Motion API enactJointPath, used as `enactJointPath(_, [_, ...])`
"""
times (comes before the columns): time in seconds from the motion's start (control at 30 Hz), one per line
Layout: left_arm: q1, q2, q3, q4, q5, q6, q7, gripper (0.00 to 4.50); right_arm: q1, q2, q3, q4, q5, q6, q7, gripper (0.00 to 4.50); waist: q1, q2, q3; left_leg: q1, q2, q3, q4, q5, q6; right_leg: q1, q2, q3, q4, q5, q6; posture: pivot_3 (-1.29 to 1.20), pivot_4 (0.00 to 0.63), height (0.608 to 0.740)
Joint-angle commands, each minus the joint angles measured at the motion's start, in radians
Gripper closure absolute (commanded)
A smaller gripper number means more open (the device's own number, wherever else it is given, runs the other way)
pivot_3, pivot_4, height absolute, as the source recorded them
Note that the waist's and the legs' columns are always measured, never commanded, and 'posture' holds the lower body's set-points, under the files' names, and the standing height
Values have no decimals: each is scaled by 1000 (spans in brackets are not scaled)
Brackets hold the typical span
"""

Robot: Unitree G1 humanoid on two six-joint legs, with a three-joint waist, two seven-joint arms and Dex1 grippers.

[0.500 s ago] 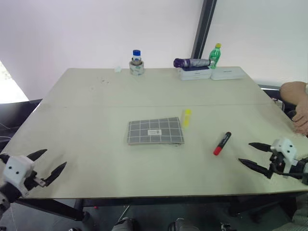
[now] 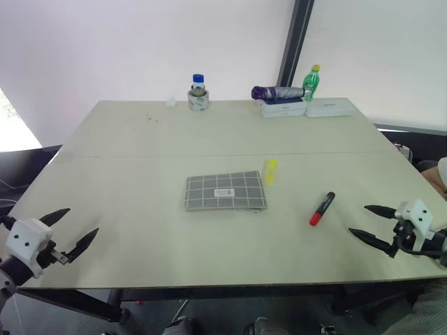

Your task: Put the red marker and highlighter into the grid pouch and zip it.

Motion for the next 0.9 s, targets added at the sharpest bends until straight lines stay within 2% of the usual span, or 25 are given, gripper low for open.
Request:
enactJointPath(0.03, [-22, 19, 23, 23, 3, -36, -7, 71, -35, -7, -7, 14, 2, -24, 0, 98, 0, 0, 0, 0, 0, 0, 0, 0, 0, 0, 0, 0, 0, 0, 0, 0, 150, 738])
enactJointPath(0.5, [-118, 37, -13, 97, 66, -121, -1, 71, -112, 14, 21, 7, 11, 5, 7, 98, 1, 0, 0, 0, 0, 0, -1, 0, 0, 0, -1, 0, 0, 0, 0, 0, 150, 738])
enactJointPath(0.57, [-154, 42, -32, 114, 99, -149, 9, 0, -132, 28, 36, -19, 15, 39, -7, 656, 1, 1, 0, 0, 0, 0, -1, 0, 0, 0, -1, 0, 0, 0, 0, 0, 150, 738])
enactJointPath(0.63, [-217, 60, -71, 171, 155, -214, 12, 0, -173, 74, 67, -63, 2, 40, -45, 1487, 0, 0, 0, 0, 0, 0, -1, 0, 0, 0, -1, 0, 0, 0, 0, 0, 150, 738])
enactJointPath(0.8, [-416, 107, -196, 372, 274, -409, -6, 0, -319, 219, 153, -107, -71, -4, -177, 4196, -4, 2, 1, -1, 0, 1, -1, 0, 0, 1, 0, 0, 0, 1, 0, 0, 150, 738])
enactJointPath(0.83, [-457, 112, -220, 408, 291, -438, -6, 0, -343, 238, 169, -104, -86, -5, -195, 4449, -4, 2, 1, -1, 0, 2, -2, 1, 1, 1, -1, 0, 0, 2, 2, 0, 150, 738])
enactJointPath(0.9, [-557, 116, -277, 497, 341, -507, 3, 0, -410, 285, 230, -55, -178, -66, -274, 4449, 1, 2, 1, -2, 0, 4, -2, 2, 2, 0, 0, -1, 0, 2, 2, 0, 150, 738])
